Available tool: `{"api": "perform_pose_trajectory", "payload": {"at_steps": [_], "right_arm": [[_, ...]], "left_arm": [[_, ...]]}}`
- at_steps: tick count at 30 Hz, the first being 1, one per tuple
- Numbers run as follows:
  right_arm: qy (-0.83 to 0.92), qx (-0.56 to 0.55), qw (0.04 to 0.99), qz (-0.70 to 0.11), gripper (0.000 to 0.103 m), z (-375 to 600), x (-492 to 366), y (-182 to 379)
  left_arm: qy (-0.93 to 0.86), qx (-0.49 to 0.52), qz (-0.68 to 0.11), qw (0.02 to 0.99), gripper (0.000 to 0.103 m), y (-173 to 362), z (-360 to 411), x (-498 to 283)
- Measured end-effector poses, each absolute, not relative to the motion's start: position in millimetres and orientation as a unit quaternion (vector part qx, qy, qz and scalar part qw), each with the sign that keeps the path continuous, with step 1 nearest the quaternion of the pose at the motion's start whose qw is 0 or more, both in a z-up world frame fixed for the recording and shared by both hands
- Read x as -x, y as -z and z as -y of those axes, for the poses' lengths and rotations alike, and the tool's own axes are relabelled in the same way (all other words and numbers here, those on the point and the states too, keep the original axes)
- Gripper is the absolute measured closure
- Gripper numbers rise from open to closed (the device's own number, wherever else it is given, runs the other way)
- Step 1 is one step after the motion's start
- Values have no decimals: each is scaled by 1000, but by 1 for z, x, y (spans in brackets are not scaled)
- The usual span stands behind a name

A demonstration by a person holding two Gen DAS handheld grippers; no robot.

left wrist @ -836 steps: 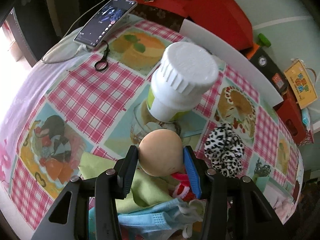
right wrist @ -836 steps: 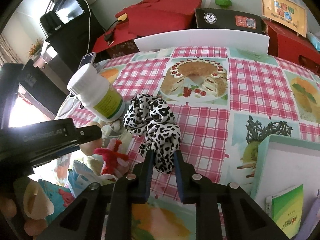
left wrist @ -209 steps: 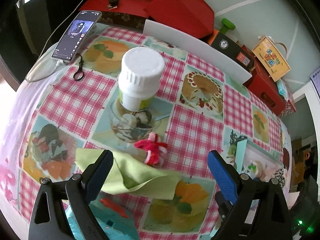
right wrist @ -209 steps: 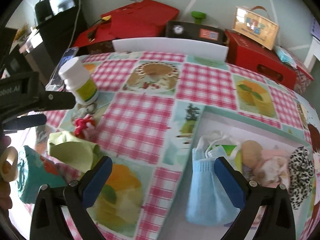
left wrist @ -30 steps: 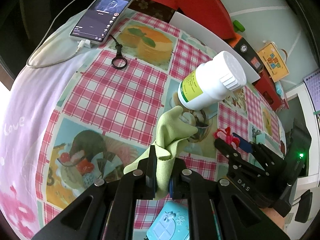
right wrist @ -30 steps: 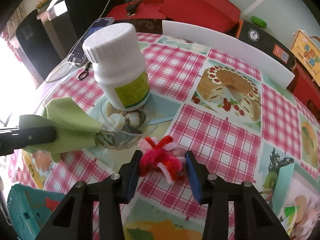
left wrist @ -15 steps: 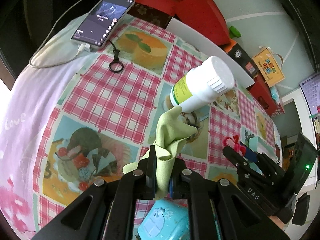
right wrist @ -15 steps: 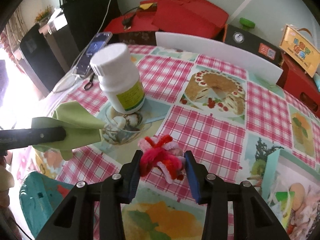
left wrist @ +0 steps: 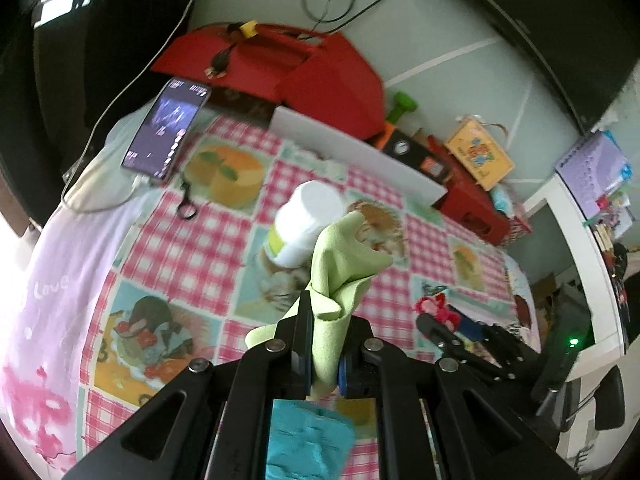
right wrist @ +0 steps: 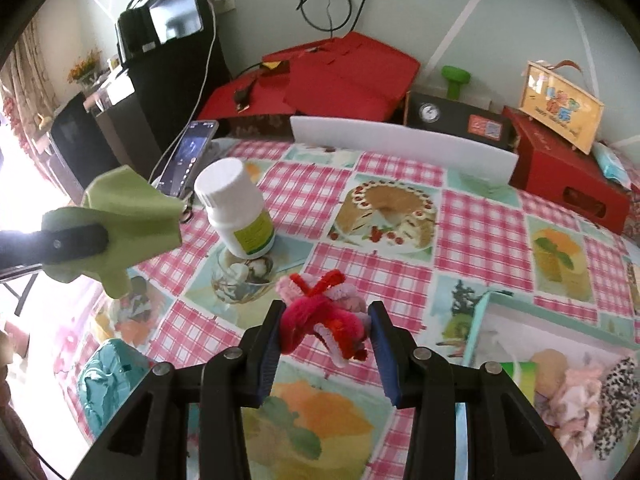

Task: Organize soft objects
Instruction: 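Lift and carry the green cloth with the left tool over the tray while the right tool carries the toy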

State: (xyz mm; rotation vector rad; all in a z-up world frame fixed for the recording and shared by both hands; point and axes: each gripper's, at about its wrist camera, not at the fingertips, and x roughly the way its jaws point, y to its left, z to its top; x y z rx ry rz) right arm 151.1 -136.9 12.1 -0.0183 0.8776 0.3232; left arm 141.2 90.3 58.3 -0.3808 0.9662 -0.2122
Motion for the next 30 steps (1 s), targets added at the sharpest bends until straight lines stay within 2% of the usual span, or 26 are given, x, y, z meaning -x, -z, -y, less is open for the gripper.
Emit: {"api": "perform_pose_trajectory", "payload": {"at_steps": [13, 30], "right_arm": [[-110, -29, 905, -409, 58, 197, -129, -32], [21, -134, 904, -406, 58, 345, -108, -33]], "left_arm": [[168, 150, -456, 861, 94, -87, -6, -135], [233, 109, -490, 833, 94, -70, 118, -138]]}}
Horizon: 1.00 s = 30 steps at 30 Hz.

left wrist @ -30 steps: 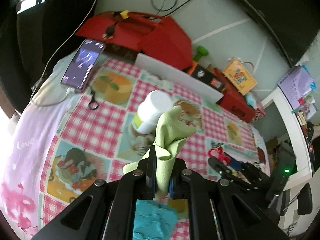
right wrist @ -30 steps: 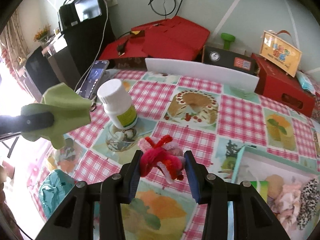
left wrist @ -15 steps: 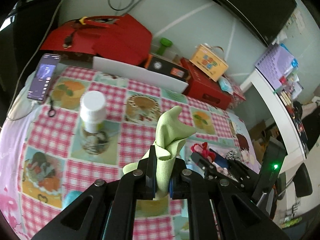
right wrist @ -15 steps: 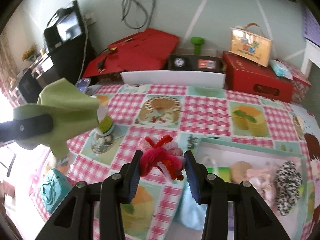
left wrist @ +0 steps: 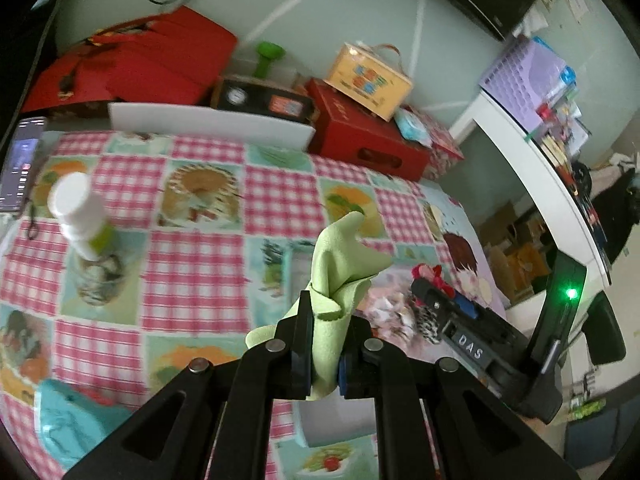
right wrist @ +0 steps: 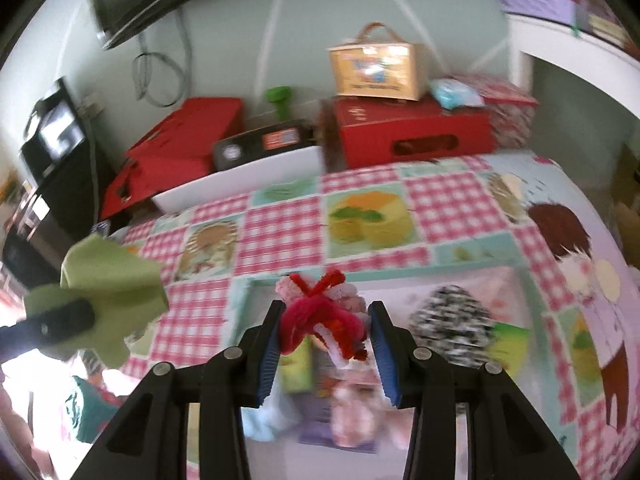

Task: Organize soft objects
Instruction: 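Lift and carry the green cloth with the left tool over the tray while the right tool carries the toy, then open the left tool to drop the green cloth into the tray while the right tool releases the toy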

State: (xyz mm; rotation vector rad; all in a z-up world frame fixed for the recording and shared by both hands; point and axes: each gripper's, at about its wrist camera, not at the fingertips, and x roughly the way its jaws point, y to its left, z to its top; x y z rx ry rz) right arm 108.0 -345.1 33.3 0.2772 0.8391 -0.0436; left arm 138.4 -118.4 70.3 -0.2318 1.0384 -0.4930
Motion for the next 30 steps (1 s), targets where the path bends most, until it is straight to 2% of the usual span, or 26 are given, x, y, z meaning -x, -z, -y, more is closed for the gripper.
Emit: {"api": "perform_pose_trajectory", "payload": {"at_steps": [13, 23, 30], "right_arm": [[70, -152, 889, -426, 58, 395, -95, -22], [62, -136, 874, -463, 56, 389, -98, -4], [57, -121, 864, -486, 56, 381, -102, 8]], "left_arm": [[251, 96, -533, 802, 94, -26, 189, -135], [231, 81, -578, 779, 94, 23, 197, -133], [226, 69, -588, 774, 94, 34, 202, -131]]}}
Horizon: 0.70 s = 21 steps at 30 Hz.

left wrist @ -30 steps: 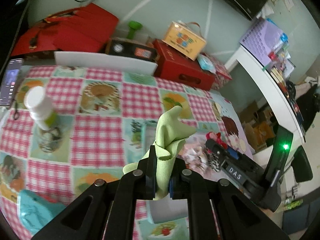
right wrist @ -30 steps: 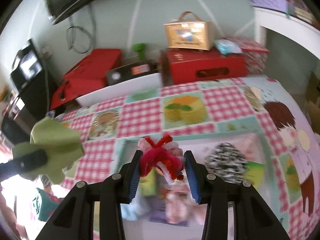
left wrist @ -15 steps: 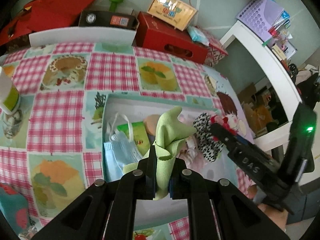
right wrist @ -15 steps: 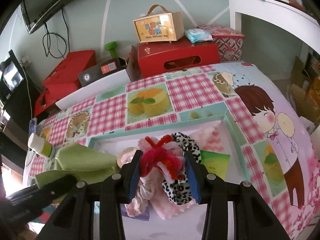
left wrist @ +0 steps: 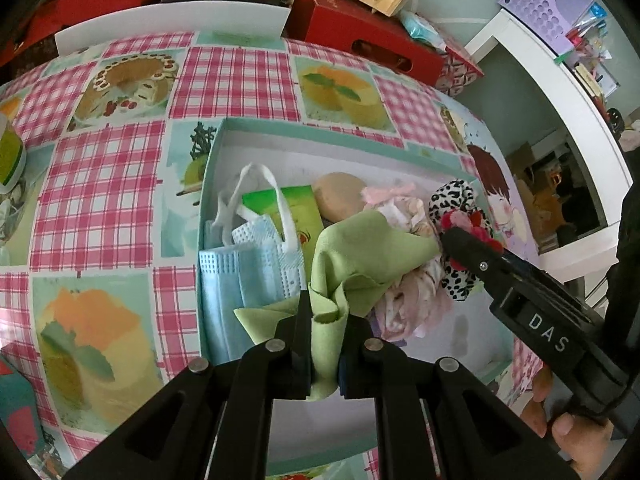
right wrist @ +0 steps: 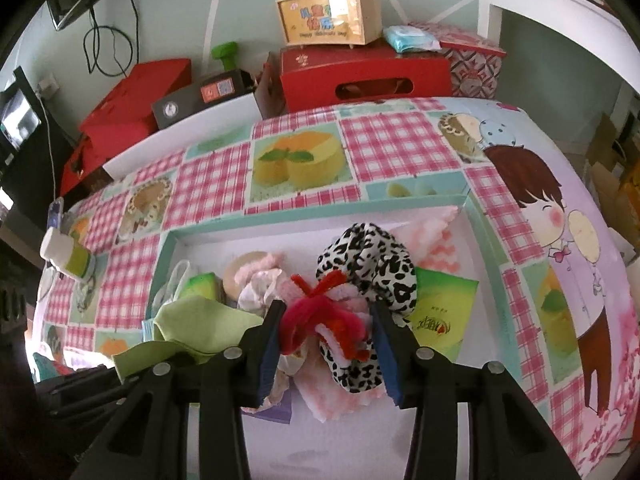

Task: Organize soft objects
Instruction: 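Open the left tool to drop the green cloth into the tray while the right tool releases the toy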

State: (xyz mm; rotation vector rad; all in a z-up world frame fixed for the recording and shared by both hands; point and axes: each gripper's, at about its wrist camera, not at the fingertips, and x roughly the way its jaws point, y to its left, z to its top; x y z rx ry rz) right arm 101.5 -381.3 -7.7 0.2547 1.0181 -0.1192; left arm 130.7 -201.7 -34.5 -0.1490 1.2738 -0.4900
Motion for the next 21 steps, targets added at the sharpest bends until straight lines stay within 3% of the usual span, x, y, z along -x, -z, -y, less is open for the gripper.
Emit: {"api": "perform_pose_trajectory", "payload": {"at_steps": [3, 5, 7, 15, 17, 18, 21], "right_arm": [[59, -118, 861, -490, 53, 379, -101, 9], [61, -116, 861, -491, 50, 379, -100, 8], [61, -114, 861, -492, 48, 378, -101, 7], [69, -106, 866, -483, 40, 378, -98, -3], [69, -104, 866, -483, 38, 377, -97, -5], [69, -103, 866, -484, 36, 376, -97, -5], [72, -99, 865, -488, 35, 374, -96, -5]], "left_arm": [[225, 66, -591, 771, 92, 34, 201, -129], [224, 61, -592, 772, 85, 32, 202, -128], [223, 57, -589, 774, 64, 29, 203, -126], [231, 58, -562, 792, 58, 4, 193, -120], [224, 59, -557, 798, 49, -1, 189, -119], [220, 58, -555, 800, 39, -2, 187, -119], [200, 44, -547, 811, 36, -9, 181, -117]]}}
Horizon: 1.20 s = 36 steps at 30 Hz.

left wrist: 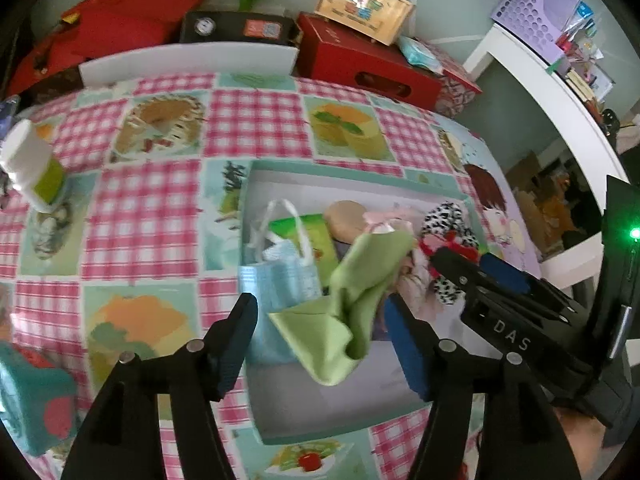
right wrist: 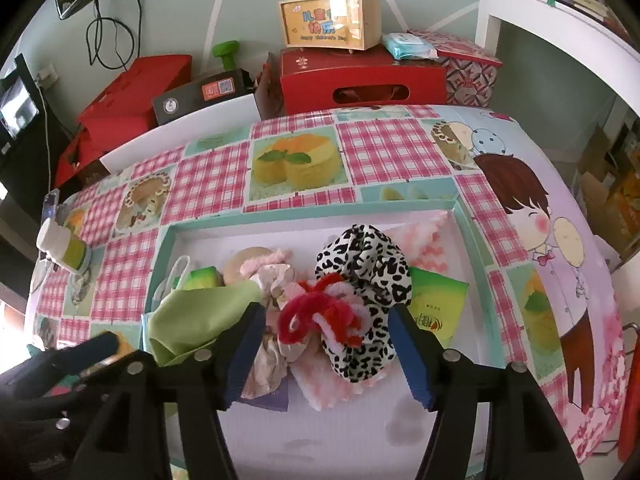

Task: Organize soft objects
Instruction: 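Open the left tool to drop the green cloth into the tray while the right tool releases the toy, then withdraw both open tools away from the filled tray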

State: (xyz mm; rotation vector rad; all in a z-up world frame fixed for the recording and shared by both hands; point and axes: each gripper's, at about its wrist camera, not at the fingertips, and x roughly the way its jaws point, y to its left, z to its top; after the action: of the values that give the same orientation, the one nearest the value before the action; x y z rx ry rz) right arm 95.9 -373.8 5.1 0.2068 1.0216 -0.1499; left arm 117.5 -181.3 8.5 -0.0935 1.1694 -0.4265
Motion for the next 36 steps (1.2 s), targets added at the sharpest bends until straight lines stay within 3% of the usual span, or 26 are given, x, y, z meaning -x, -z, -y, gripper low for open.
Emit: {"api": "perform_pose_trajectory", "payload": {"at_steps": [2, 4, 6, 10, 12, 13, 36], "right_arm": [[69, -97, 865, -488, 35, 371, -94, -7], [67, -93, 866, -487, 35, 367, -92, -9], [68, -86, 870, -481, 24, 363, -87, -13], [67, -92, 877, -467, 15, 360, -73, -20], [66, -99, 877, -466, 2, 359, -65, -21], [67, -99, 877, -465, 0, 358, -61, -21], [51, -60, 869, -488, 0, 319, 13, 3]], "left_arm": [[188, 36, -537, 822, 34, -15, 175, -115], [177, 33, -525, 831, 20, -18, 167, -110], [161, 24, -521, 838, 14, -17, 157, -104], [129, 24, -520, 844, 9, -14, 138, -96], [114, 36, -517, 848, 8, -14, 128, -92], [109, 40, -516, 849, 8, -14, 124, -89], [63, 16, -522, 850, 7, 5, 99, -20]]}}
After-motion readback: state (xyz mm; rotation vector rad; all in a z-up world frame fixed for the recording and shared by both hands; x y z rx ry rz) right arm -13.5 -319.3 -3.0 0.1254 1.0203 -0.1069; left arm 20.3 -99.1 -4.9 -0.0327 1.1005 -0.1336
